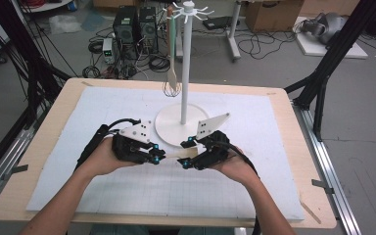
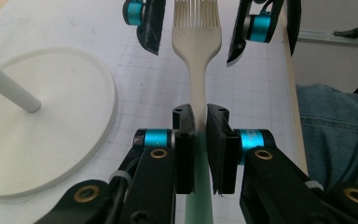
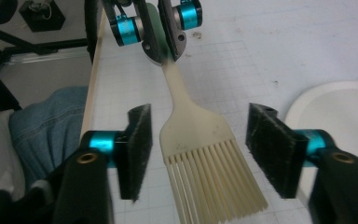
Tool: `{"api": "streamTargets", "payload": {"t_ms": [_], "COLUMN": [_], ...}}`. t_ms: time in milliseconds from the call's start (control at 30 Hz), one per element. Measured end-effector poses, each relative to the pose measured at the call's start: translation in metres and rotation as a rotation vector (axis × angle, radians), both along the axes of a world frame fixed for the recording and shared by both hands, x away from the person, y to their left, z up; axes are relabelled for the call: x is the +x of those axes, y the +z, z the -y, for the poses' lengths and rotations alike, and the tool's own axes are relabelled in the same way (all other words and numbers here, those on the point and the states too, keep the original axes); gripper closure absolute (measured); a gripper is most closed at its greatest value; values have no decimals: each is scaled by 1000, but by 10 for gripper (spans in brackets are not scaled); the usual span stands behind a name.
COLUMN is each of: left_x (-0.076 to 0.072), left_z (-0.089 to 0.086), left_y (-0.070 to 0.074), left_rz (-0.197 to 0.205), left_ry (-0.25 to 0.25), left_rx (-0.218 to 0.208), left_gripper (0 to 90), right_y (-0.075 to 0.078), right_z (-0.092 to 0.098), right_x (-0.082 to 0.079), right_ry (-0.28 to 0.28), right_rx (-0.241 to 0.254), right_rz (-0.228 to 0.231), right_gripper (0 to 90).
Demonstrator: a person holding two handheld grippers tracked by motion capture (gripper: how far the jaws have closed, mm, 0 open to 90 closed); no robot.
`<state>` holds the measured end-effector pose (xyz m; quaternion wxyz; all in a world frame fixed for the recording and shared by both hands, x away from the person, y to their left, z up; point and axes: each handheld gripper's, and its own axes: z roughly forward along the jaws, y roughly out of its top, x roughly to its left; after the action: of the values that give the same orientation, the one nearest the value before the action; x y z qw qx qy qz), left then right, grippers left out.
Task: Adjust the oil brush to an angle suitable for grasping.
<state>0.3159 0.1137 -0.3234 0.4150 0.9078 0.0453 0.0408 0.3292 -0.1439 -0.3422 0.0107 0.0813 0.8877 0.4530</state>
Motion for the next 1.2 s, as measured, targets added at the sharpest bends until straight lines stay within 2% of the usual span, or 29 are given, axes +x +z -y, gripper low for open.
{"api": "streamTargets", "payload": {"t_ms": [100, 267, 600, 767, 867, 1200], "left_x": [0, -1, 0, 0, 0, 0], "left_z": [1, 2, 3, 2, 3, 5], "left_y": [1, 1, 1, 2, 1, 0], "left_rz": [3, 4, -7, -15, -13, -17], "left_ry": [-9, -10, -27, -30, -36, -40], "left_rx": [12, 0, -2, -11, -5, -5], "left_gripper": [815, 815, 814, 812, 811, 807], "right_y": [0, 2, 1, 2, 2, 3], "right_z": [1, 2, 4, 5, 5, 8], "right_x": [0, -2, -4, -5, -6, -6], "right_ry": [11, 37, 53, 60, 65, 69], "right_rx": [-7, -5, 4, 17, 6, 22], "right_rz": [5, 24, 12, 31, 32, 25], "right_gripper": [480, 567, 588, 595, 596, 601]}}
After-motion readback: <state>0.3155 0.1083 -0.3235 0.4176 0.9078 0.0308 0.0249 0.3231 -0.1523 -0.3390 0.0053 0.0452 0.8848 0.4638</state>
